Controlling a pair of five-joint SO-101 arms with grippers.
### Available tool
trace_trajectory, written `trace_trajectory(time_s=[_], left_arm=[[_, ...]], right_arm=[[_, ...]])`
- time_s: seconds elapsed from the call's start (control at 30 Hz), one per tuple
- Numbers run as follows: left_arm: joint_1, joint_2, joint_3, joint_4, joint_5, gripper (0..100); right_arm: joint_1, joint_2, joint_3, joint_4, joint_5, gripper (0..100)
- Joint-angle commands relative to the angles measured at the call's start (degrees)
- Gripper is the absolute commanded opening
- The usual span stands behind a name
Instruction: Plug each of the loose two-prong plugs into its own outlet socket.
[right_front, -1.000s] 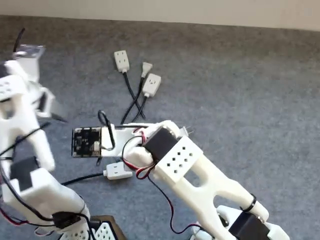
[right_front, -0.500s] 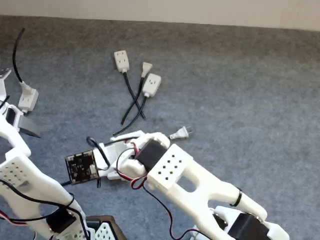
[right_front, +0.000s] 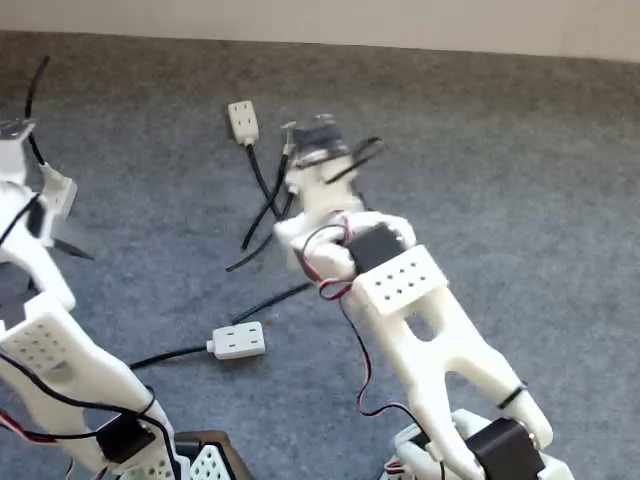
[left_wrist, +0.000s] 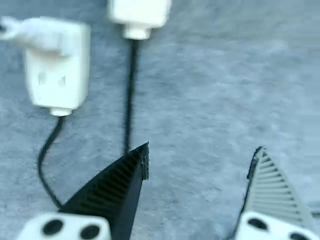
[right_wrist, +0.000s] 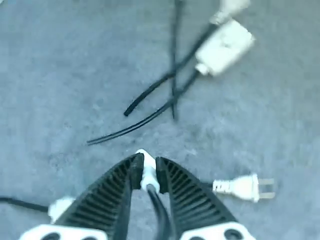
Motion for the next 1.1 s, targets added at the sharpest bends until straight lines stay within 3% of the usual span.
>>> trace_trajectory(time_s=[0.0,0.17,0.37,0.5,0.6,0.63,0.83,1.07], left_arm=[[3.7,-7.6,4.5,0.3,0.4,32],[5.7,-14.2,12.3,0.3,2.4,32],[6.5,-19.6,19.4,0.3,2.1,32],[11.6,-24.1,28.3,0.3,-2.1,32],[16.0,-32.0,38.7,-3.8,-5.8,32],[17.3,-36.1,43.6,-7.4,-6.0,32],[29.2,-67.6,82.5,-34.0,-8.3,32],[41.8,-94.4,92.4,-33.9,4.2,33]], right_arm=[[1.2,-0.9,-3.1,4.2,-10.6,0.5],[1.1,-0.4,-2.9,12.1,-19.4,0.5],[0.3,-0.4,-2.9,12.7,-18.8,0.5],[-1.9,-1.0,-0.9,12.8,-6.9,0.5],[-2.5,-1.0,1.2,13.3,16.3,0.5],[-2.6,-1.0,2.3,13.0,20.8,0.5],[-3.4,-1.0,4.5,13.1,16.6,0.5],[-6.4,-1.0,-0.4,18.5,7.7,0.5]])
